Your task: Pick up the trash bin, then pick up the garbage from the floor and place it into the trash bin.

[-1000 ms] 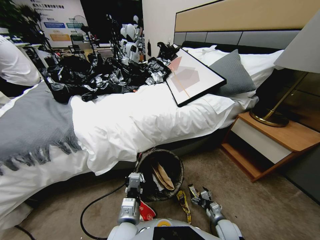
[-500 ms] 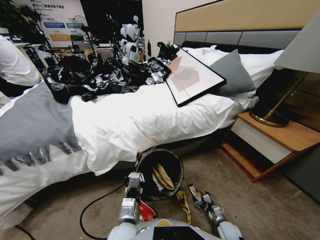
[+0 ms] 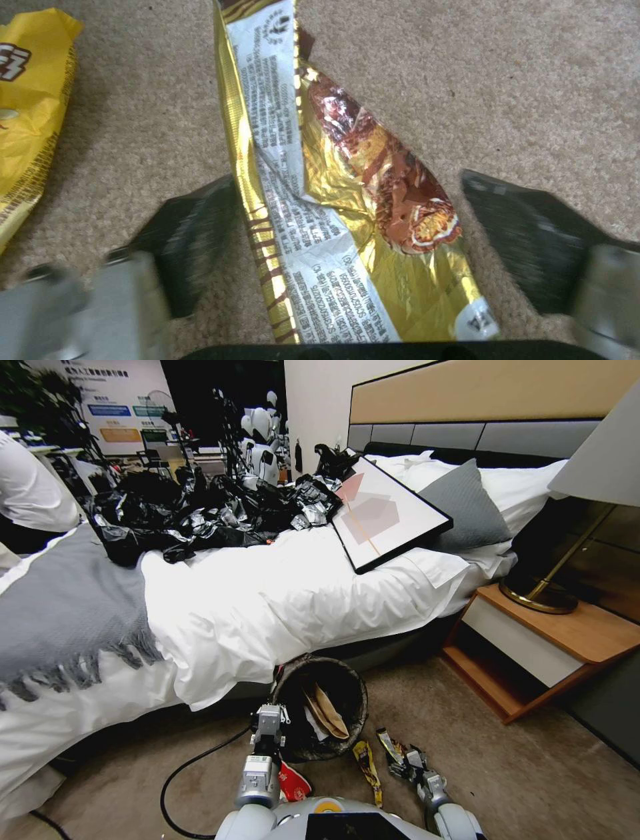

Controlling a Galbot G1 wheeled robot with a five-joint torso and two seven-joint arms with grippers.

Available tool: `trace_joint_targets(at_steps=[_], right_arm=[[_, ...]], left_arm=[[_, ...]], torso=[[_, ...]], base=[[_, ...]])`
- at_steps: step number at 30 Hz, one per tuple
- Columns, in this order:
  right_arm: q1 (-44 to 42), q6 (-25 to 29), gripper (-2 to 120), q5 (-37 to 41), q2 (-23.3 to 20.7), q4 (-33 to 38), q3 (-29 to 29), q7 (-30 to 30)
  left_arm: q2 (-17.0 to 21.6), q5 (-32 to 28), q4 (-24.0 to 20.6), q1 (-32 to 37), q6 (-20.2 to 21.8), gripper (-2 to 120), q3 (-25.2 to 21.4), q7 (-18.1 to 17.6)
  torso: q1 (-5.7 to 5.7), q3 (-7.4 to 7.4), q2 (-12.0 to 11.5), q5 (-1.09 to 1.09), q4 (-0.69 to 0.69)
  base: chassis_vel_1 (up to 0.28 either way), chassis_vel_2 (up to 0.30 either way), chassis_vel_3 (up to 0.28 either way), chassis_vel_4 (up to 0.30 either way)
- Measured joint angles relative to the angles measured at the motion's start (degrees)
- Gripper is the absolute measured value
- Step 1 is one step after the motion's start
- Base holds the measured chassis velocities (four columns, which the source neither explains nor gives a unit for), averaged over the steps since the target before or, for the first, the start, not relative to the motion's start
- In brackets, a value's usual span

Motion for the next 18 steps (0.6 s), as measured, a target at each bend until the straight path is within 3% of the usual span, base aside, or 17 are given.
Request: trace_joint_targets(at_steps=[2,4,5,8,10,12,14,16,18], right_arm=[[0.09,0.11,64,0.08,0.0,-0.01,0.06,0.0],[0.1,0.13,62,0.08,0.0,-0.01,0.07,0.0],[0.15,0.2,52,0.1,-0.01,-0.03,0.11,0.0],[0.15,0.32,46,0.15,-0.04,-0.09,0.15,0.01],[0.19,0.69,34,0.31,-0.14,-0.29,0.38,0.03],[0.23,0.75,31,0.33,-0.15,-0.35,0.43,0.04],[0.31,1.09,18,0.39,-0.17,-0.54,0.55,0.05],[0.32,1.18,16,0.39,-0.17,-0.59,0.56,0.05],[0.39,1.52,5,0.4,-0.17,-0.76,0.67,0.07]], left_arm=[[-0.07,0.08,-0.01,-0.01,-0.01,1,0.02,0.04],[-0.08,0.08,-0.01,-0.02,-0.01,1,0.02,0.04],[-0.1,0.09,-0.02,-0.03,-0.01,1,0.02,0.05],[-0.12,0.1,-0.03,-0.06,-0.01,1,0.02,0.07],[-0.17,0.14,-0.04,-0.09,-0.02,1,0.02,0.11],[-0.17,0.15,-0.04,-0.09,-0.02,1,0.03,0.11],[-0.18,0.18,-0.09,-0.05,-0.04,1,0.04,0.12],[-0.18,0.18,-0.12,-0.04,-0.04,1,0.04,0.12],[-0.15,0.18,-0.21,-0.01,-0.06,1,0.02,0.13]], torso=[[0.0,0.0,0.0,0.0,0.0],[0.0,0.0,0.0,0.0,0.0],[0.0,0.0,0.0,0.0,0.0],[0.0,0.0,0.0,0.0,0.0],[0.0,0.0,0.0,0.0,0.0],[0.0,0.0,0.0,0.0,0.0],[0.0,0.0,0.0,0.0,0.0],[0.0,0.0,0.0,0.0,0.0],[0.0,0.0,0.0,0.0,0.0]], base=[[0.0,0.0,0.0,0.0],[0.0,0.0,0.0,0.0],[0.0,0.0,0.0,0.0],[0.0,0.0,0.0,0.0],[0.0,0.0,0.0,0.0],[0.0,0.0,0.0,0.0],[0.0,0.0,0.0,0.0],[0.0,0.0,0.0,0.0],[0.0,0.0,0.0,0.0]])
